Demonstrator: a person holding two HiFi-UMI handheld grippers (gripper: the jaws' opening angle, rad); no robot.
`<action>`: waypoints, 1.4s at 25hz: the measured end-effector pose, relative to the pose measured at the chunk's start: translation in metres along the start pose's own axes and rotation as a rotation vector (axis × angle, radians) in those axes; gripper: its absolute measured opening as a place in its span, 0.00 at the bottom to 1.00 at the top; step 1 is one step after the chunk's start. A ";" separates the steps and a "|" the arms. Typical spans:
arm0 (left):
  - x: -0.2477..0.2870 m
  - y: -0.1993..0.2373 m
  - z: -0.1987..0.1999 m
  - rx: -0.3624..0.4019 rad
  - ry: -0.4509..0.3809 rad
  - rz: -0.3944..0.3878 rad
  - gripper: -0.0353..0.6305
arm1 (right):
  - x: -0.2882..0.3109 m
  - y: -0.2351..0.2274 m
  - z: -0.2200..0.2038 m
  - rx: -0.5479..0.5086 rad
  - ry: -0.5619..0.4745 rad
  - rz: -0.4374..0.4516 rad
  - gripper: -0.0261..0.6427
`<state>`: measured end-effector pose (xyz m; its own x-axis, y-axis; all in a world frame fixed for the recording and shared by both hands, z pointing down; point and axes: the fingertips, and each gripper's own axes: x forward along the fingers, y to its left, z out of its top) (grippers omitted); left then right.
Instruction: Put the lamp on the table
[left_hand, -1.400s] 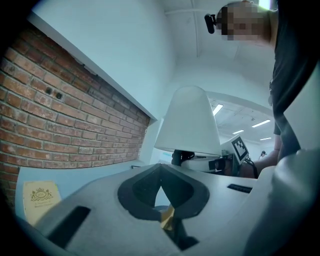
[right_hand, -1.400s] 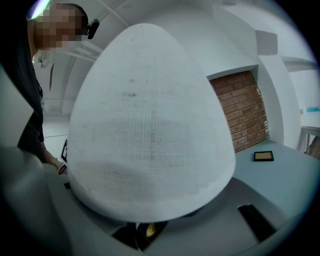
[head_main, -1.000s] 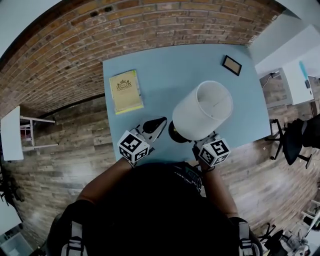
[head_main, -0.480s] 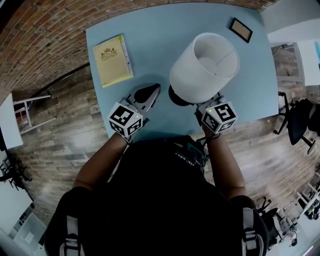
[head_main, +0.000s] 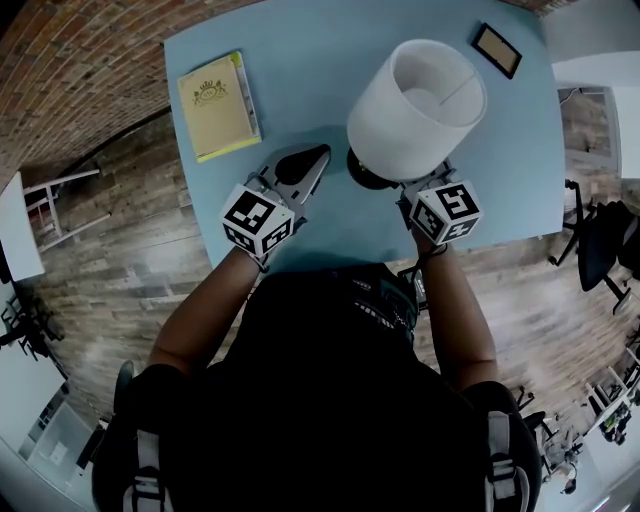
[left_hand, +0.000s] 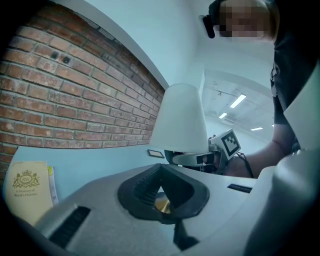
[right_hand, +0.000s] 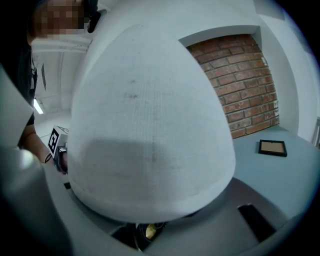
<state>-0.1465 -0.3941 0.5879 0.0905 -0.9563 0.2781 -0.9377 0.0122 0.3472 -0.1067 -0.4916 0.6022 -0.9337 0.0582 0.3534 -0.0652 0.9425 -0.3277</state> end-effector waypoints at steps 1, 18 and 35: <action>0.004 0.000 0.000 0.000 0.002 0.002 0.07 | 0.001 -0.004 0.000 -0.004 0.003 0.001 0.22; 0.027 0.018 -0.011 -0.033 0.025 0.027 0.07 | 0.028 -0.042 -0.012 -0.028 0.036 -0.011 0.22; 0.029 0.021 -0.023 -0.095 0.030 0.019 0.07 | 0.027 -0.047 -0.020 -0.009 -0.008 -0.043 0.22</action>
<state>-0.1562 -0.4153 0.6241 0.0840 -0.9464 0.3120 -0.9033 0.0598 0.4247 -0.1221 -0.5279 0.6445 -0.9328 0.0150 0.3600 -0.1022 0.9470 -0.3044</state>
